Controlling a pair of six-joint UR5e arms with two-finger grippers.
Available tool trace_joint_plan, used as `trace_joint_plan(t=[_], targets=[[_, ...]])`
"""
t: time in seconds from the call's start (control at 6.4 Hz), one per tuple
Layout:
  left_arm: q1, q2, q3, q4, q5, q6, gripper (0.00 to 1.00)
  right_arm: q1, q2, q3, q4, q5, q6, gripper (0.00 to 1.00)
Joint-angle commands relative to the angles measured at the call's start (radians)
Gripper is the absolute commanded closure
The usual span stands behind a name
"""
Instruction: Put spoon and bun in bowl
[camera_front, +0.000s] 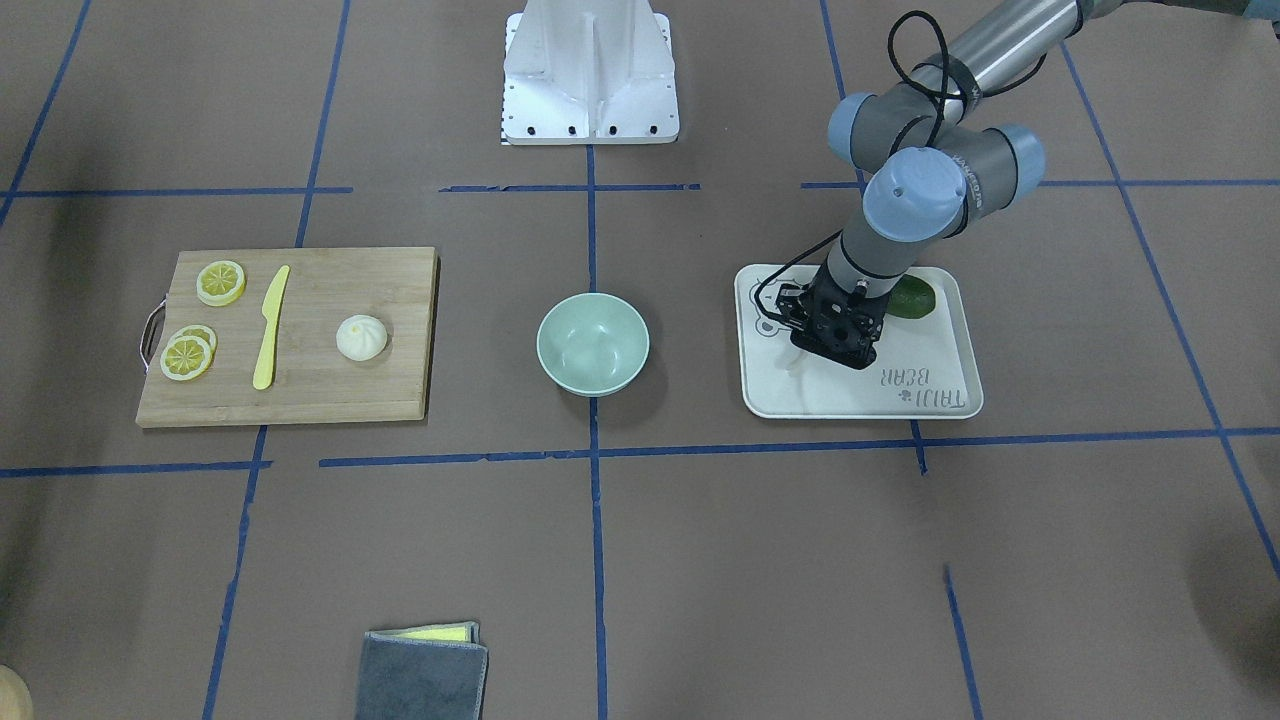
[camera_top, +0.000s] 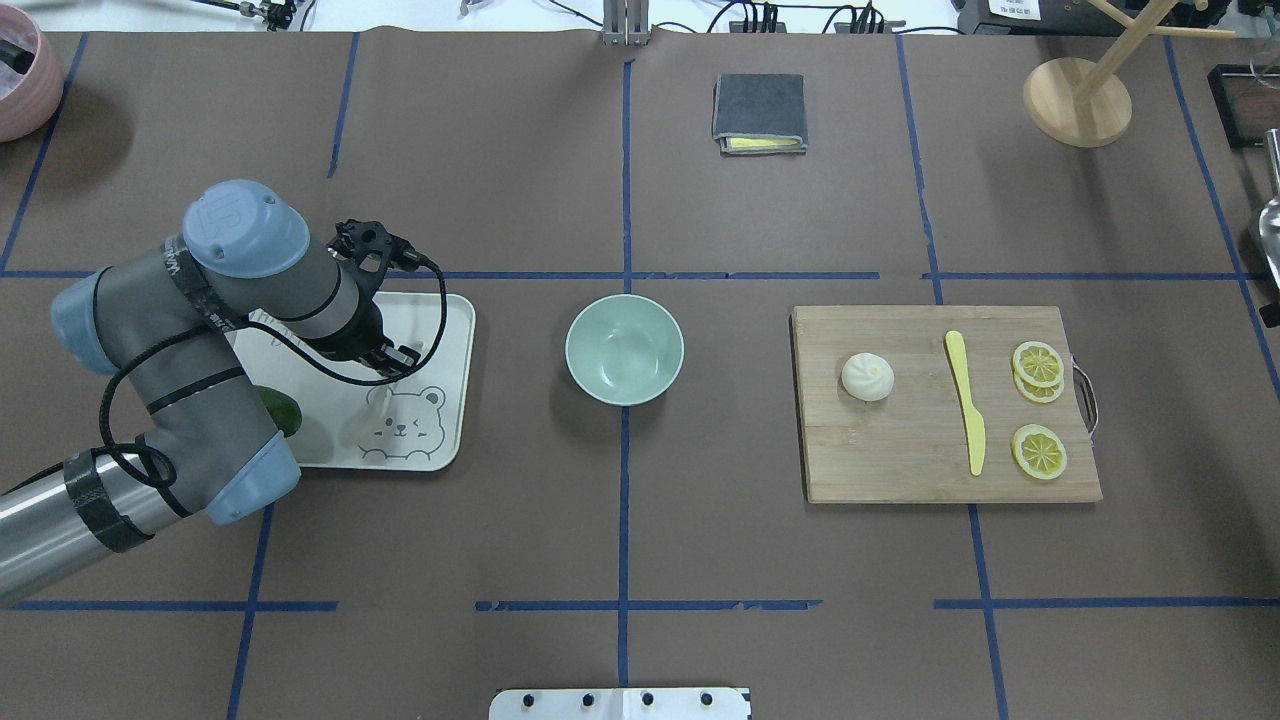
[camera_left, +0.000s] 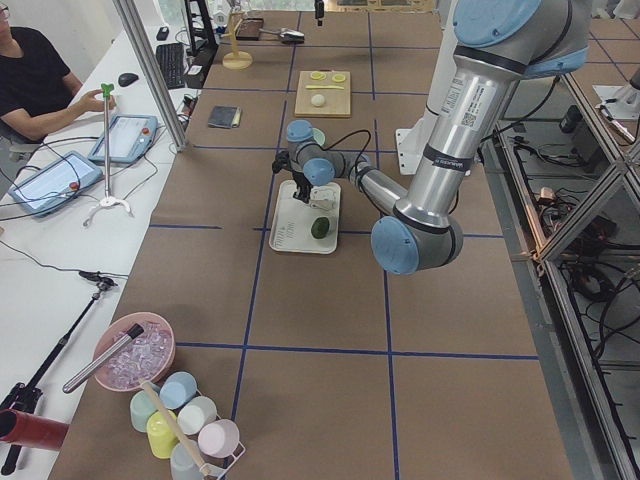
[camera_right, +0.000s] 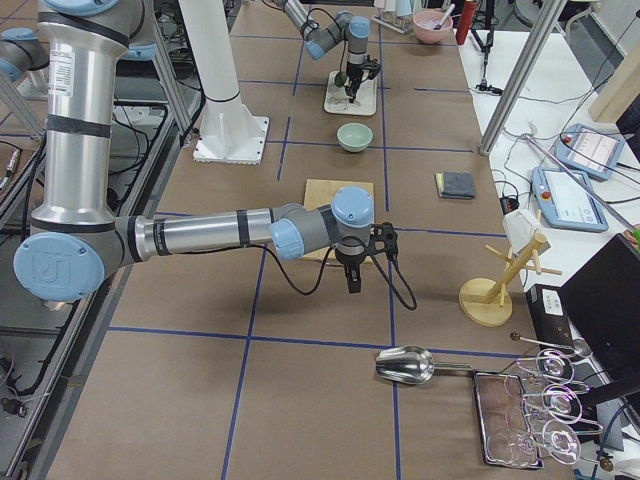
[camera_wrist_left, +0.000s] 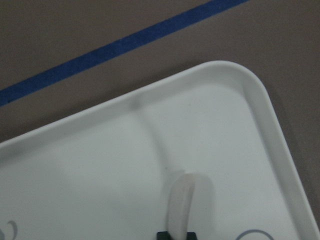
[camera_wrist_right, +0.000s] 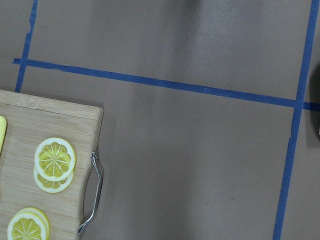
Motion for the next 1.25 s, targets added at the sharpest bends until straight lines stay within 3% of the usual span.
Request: trace_joint_plan(t=[0.0,0.47,0.62,0.78,1.09], targets=[[0.000,-0.024,-0.044,0.007,-0.004,-0.001,1.00,0.000,0.002,0.006,0.001,0.005,0.001,0.00],[0.024,-0.241,-0.011,0.007,-0.001,-0.059,1.00,0.000,0.005,0.016,0.003,0.005,0.003,0.00],[0.049,-0.344,0.070,-0.005,0.026,-0.099,1.00,0.000,0.009,0.016,0.003,0.005,0.003,0.00],[0.092,-0.433,0.148,-0.036,0.128,-0.135,1.00,0.000,0.009,0.016,0.004,0.008,0.003,0.00],[0.104,-0.441,0.206,-0.150,0.201,-0.133,1.00,0.000,0.011,0.016,0.004,0.009,0.005,0.00]])
